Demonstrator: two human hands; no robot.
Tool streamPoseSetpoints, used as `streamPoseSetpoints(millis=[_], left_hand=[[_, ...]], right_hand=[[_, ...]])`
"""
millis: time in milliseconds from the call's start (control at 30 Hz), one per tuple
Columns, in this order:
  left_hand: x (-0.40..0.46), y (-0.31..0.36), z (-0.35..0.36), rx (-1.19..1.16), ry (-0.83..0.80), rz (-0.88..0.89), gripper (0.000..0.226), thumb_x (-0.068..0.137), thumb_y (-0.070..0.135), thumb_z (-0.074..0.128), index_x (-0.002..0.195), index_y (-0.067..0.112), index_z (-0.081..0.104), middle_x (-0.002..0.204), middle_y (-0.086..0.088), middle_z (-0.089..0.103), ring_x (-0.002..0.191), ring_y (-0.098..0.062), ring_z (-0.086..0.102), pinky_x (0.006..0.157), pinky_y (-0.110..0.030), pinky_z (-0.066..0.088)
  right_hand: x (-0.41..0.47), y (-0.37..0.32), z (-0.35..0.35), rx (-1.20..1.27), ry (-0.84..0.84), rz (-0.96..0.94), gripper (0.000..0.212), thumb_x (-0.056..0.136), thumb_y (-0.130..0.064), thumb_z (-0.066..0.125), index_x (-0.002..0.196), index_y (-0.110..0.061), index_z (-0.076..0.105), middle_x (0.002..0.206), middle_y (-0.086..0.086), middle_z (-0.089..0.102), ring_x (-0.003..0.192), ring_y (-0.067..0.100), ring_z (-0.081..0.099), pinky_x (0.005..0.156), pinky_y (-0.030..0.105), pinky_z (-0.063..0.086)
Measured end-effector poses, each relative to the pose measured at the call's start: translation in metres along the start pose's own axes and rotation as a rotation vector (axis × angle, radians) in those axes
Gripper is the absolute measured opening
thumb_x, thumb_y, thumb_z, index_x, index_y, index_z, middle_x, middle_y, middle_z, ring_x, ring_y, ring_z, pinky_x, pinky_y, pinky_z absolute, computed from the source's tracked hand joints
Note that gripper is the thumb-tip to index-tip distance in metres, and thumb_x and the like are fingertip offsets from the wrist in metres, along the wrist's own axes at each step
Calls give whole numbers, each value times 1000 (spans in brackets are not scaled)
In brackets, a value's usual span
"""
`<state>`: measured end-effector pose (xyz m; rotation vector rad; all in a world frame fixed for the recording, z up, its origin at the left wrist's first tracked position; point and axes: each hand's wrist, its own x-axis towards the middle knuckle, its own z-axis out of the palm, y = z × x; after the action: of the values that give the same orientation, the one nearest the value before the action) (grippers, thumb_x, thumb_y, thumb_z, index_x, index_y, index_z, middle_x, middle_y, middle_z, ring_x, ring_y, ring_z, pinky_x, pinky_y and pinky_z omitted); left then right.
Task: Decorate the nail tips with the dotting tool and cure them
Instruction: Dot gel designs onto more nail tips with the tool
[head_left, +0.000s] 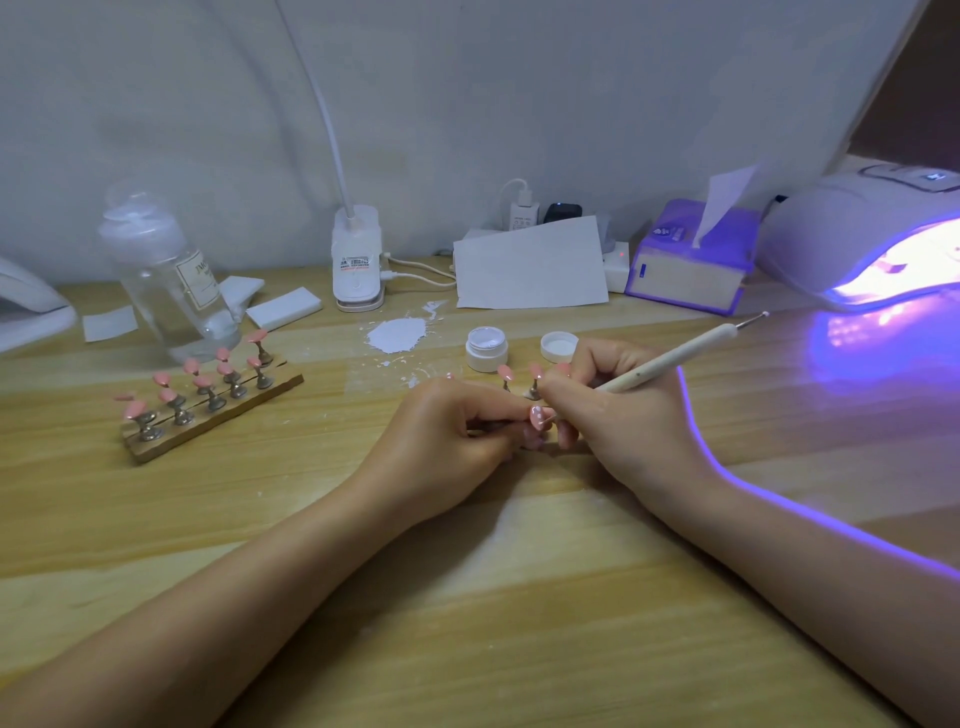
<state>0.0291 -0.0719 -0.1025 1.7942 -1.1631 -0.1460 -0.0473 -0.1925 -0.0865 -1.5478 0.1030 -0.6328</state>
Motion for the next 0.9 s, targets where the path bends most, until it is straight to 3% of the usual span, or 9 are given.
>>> streamPoseSetpoints(millis=[67,233,367,467,600,733,900], left_hand=[[0,-1,0,-14,9,0,21,80,-2,64,82,16,75,66,7,67,59,5,52,60,-23,46],[0,-1,0,4,5,15,25,81,0,64,90,23,70,67,8,68,62,9,52,61,-23,46],[0,0,0,9,10,20,30,81,1,63,94,28,67,65,11,66,62,10,52,60,-21,46],[0,1,0,14,5,12,25,81,0,64,90,23,69,70,-2,68,60,6,50,59,-26,46],[-1,2,0,-4,-1,-17,17,81,0,64,81,13,75,65,7,67,62,7,52,61,-22,45],[-1,2,0,-11,1,-34,15,81,-1,64,80,9,75,68,1,68,60,0,52,60,-28,46],[-1,2,0,-16,0,-33,16,81,-1,64,81,11,75,67,4,67,60,3,52,61,-26,47]], right_hand=[[0,0,0,-5,5,-8,40,75,6,59,46,-9,36,32,-5,46,34,5,47,39,15,42],[1,2,0,18,3,11,41,75,5,60,45,-8,36,34,-1,47,36,13,50,43,23,48],[1,1,-1,-4,0,-14,41,76,8,58,46,-9,36,33,-5,46,35,6,48,42,16,45],[0,0,0,-6,0,-8,40,76,8,57,46,-9,37,32,-6,46,33,3,46,42,14,45],[-1,-1,1,28,-4,11,39,76,9,56,48,-8,36,32,-4,44,31,5,45,39,15,44],[-1,-2,1,19,-2,7,39,75,8,56,46,-8,36,32,-3,45,32,3,46,37,11,39],[-1,-3,1,39,-6,12,38,74,8,56,47,-9,35,33,-2,44,32,4,46,37,12,37]])
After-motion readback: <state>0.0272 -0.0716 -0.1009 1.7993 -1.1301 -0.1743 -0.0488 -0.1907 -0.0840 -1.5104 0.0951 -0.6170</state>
